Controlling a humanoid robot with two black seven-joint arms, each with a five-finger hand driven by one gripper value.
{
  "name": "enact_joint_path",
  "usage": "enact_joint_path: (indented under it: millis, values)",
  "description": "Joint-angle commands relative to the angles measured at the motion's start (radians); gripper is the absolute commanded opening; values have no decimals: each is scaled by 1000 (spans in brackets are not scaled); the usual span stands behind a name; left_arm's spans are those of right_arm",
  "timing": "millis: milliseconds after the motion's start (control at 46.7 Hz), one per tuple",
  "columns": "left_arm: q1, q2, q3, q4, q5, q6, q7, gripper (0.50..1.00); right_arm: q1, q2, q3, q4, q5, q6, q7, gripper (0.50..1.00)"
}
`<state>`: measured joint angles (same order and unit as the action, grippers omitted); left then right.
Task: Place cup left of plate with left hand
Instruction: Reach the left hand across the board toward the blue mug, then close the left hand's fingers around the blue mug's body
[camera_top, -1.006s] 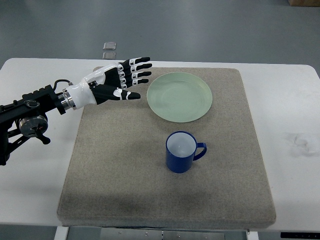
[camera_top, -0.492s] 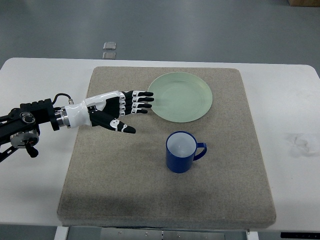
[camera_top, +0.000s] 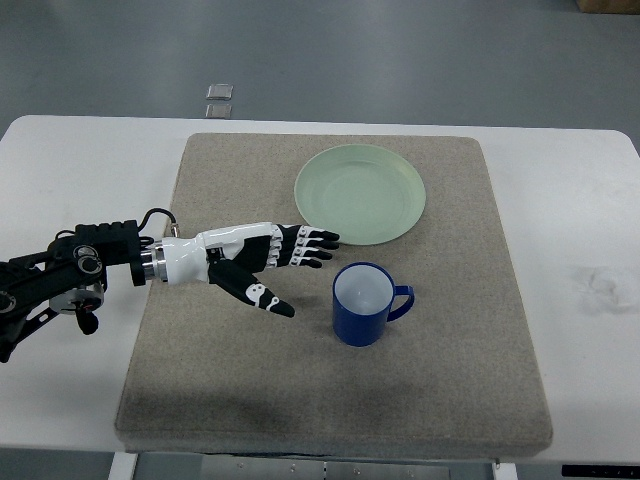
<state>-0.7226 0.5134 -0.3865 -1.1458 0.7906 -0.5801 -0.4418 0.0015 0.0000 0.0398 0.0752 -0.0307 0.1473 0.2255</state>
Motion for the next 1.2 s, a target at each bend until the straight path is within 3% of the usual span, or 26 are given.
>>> enact_joint_path:
  millis: [0, 1177]
  values:
    - [-1, -19, 0, 4, -1, 3, 0, 994, 0, 0, 0, 0, 0, 0, 0, 932]
    - [-9, -211, 9, 135, 27, 8, 2, 994, 0, 0, 0, 0, 0, 0, 0, 932]
